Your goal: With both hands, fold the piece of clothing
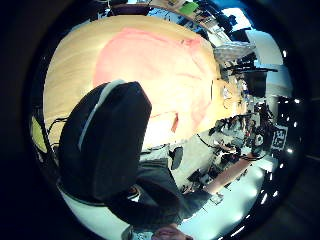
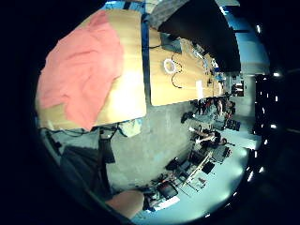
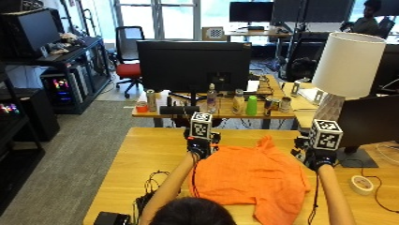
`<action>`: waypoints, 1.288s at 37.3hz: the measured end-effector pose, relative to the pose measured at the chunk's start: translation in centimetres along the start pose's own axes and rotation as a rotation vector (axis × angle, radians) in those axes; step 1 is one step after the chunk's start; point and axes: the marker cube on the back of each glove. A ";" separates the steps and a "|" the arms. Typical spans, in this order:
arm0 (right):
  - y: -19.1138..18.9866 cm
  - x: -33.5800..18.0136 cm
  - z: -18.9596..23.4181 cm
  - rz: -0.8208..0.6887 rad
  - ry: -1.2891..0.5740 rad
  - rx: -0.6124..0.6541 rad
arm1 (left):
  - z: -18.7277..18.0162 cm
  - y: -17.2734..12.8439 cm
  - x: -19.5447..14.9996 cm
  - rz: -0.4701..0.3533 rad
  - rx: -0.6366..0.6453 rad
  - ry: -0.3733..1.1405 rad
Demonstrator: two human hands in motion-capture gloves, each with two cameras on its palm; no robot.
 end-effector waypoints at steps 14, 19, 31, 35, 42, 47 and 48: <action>-0.5 -0.1 -0.3 -0.020 0.001 0.011 | -0.6 0.5 -0.2 -0.014 0.024 -0.004; 0.0 -0.5 -0.3 -0.028 0.004 0.001 | -0.2 0.3 0.0 0.013 0.013 -0.001; -0.1 0.0 2.3 -0.042 0.017 -0.040 | 3.1 0.8 1.2 0.105 -0.055 -0.020; 0.3 -0.4 4.1 -0.084 -0.006 -0.088 | 5.8 1.0 2.0 0.181 -0.129 -0.026; 1.8 -2.2 10.0 -0.192 0.022 -0.211 | 12.6 1.3 2.8 0.283 -0.305 -0.111; 2.1 -3.0 15.1 -0.236 0.064 -0.285 | 17.0 1.5 3.1 0.322 -0.360 -0.151; 2.1 -3.1 16.1 -0.243 0.072 -0.295 | 17.7 1.5 3.1 0.317 -0.361 -0.157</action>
